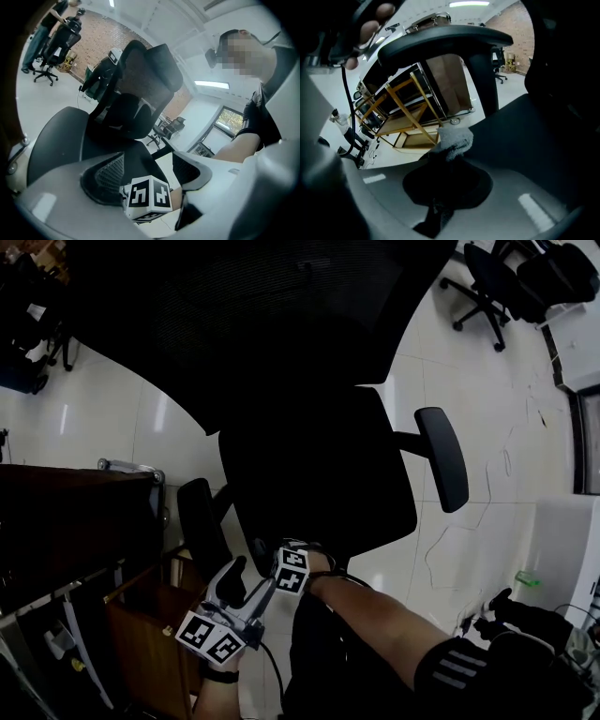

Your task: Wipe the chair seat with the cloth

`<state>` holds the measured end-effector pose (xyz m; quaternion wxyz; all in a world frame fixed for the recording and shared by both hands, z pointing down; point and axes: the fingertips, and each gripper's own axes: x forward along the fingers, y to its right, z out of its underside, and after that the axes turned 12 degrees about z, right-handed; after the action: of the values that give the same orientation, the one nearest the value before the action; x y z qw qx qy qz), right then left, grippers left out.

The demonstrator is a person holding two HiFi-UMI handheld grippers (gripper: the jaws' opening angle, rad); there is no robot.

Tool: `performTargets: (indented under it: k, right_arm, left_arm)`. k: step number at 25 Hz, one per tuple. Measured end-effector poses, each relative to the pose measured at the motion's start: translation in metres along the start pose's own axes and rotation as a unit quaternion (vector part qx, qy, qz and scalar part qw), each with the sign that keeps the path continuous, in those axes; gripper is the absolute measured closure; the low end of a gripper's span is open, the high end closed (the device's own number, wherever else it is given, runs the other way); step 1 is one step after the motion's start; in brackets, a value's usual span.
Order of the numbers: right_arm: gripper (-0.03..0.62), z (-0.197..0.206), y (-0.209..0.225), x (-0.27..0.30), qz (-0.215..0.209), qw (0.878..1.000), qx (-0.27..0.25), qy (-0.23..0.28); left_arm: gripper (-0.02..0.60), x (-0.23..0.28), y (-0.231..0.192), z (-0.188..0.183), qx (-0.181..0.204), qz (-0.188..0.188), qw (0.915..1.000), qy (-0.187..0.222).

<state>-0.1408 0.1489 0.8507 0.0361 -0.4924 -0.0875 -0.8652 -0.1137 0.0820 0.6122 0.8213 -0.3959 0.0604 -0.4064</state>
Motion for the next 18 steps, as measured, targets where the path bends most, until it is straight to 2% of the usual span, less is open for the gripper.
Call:
performTargets:
  k: [4, 8, 14, 18]
  right_arm:
    - [0.565, 0.039, 0.016, -0.001, 0.015, 1.0, 0.021, -0.001]
    - [0.565, 0.1, 0.057, -0.029, 0.048, 0.996, 0.066, -0.026]
    - [0.565, 0.206, 0.132, -0.095, 0.117, 0.985, 0.108, -0.06]
    - [0.565, 0.252, 0.164, -0.135, 0.157, 0.976, 0.132, -0.072]
  left_arm:
    - [0.247, 0.014, 0.004, 0.008, -0.006, 0.012, 0.9999, -0.008]
    - [0.247, 0.036, 0.011, 0.016, -0.014, 0.03, 0.9993, -0.018]
    - [0.247, 0.075, 0.03, 0.029, -0.023, 0.067, 0.9965, -0.043]
    - [0.247, 0.102, 0.042, 0.04, -0.024, 0.094, 0.9937, -0.056]
